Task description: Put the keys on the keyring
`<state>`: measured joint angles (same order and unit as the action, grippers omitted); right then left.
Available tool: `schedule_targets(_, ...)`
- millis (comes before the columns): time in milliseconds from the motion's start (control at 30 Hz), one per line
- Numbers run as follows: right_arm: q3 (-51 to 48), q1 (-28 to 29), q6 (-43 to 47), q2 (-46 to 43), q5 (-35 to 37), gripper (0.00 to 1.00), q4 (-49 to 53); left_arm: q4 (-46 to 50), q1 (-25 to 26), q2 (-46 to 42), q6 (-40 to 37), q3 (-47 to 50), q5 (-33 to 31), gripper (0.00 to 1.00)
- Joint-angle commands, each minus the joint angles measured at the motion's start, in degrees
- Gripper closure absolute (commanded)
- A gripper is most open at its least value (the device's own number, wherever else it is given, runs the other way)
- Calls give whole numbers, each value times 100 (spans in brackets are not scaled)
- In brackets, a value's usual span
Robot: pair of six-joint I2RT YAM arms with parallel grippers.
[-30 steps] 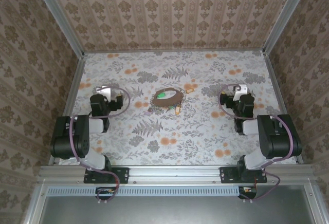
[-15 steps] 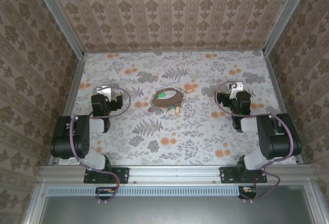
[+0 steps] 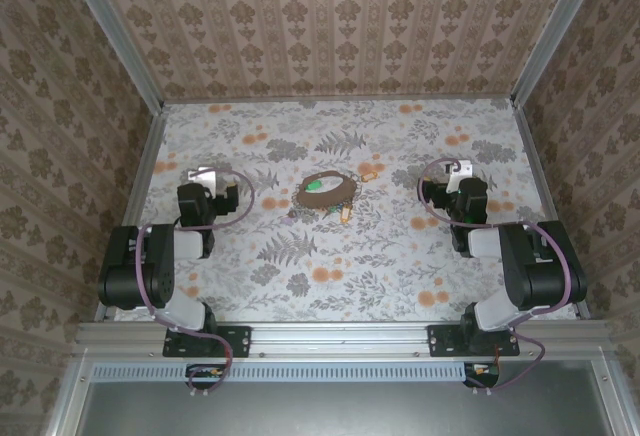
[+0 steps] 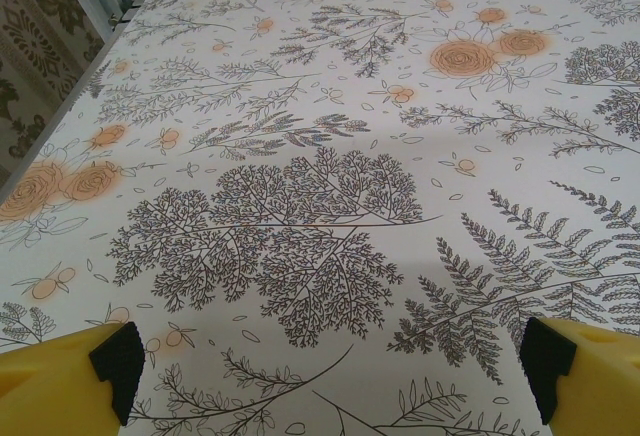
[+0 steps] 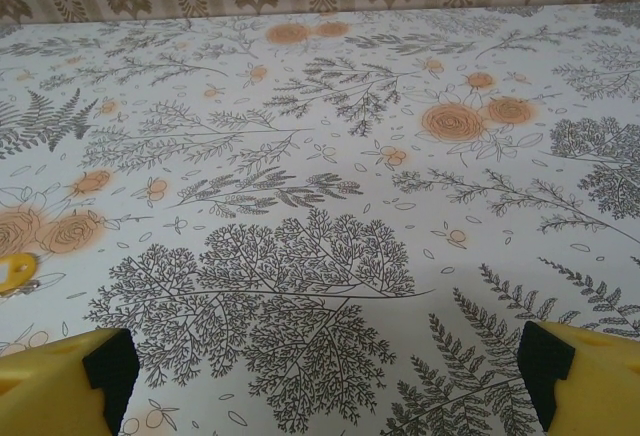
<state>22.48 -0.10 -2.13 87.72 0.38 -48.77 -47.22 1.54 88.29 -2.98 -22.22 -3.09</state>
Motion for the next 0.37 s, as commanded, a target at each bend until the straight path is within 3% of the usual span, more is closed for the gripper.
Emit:
schedule_targets(0,142,-7,10,19,-16,0,59,-183,44,-24,-6,-90,-72,0)
schedule_targets(333,91,1,18,-18,-12,0,2,-171,48,-29,-8,-99,-76,0)
